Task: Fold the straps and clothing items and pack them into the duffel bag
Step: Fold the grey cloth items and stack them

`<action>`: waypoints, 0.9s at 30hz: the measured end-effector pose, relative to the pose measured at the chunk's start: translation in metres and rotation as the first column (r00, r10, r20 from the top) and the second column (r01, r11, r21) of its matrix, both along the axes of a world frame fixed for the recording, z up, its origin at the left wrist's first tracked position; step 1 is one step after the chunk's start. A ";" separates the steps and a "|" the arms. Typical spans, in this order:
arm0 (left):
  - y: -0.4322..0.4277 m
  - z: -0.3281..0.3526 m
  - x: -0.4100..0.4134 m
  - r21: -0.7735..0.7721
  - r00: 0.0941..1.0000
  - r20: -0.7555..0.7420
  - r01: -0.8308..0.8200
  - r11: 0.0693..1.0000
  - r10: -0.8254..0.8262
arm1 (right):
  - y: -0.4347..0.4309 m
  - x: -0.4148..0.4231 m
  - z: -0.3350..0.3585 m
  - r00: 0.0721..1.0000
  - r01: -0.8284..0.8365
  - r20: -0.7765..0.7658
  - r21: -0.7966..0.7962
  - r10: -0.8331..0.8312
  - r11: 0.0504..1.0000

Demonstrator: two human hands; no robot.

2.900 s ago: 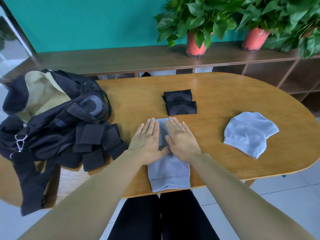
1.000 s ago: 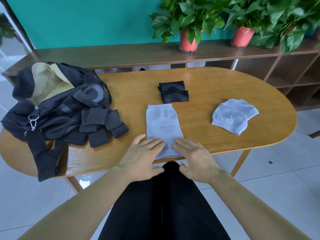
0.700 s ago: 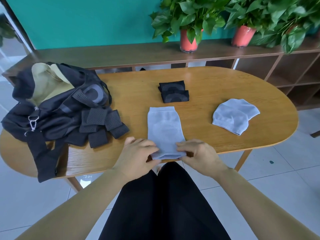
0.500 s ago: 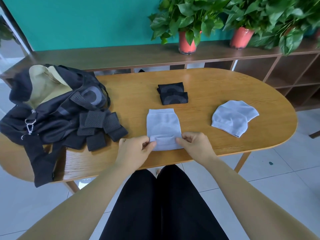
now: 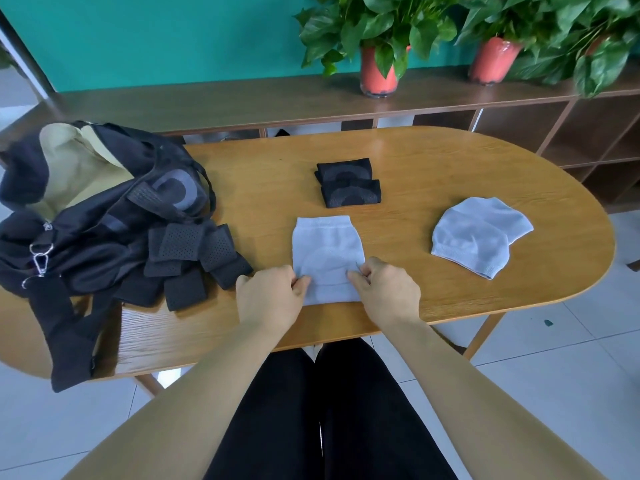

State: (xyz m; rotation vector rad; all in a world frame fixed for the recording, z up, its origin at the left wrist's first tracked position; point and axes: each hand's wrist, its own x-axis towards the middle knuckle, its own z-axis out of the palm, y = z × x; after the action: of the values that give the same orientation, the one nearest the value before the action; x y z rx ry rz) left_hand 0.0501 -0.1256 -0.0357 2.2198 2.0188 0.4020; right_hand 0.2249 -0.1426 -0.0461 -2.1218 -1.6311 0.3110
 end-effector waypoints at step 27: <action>-0.020 -0.017 0.001 -0.137 0.823 -0.295 0.466 0.874 -0.486 | -0.034 0.019 -0.017 0.811 -0.562 0.183 -0.018 0.555 0.827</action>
State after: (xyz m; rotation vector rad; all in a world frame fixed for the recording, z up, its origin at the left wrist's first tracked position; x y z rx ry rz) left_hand 0.0510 -0.1460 -0.0525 2.7766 1.4627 -0.0819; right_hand 0.2444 -0.1765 -0.0633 -1.6293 -2.3392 0.2658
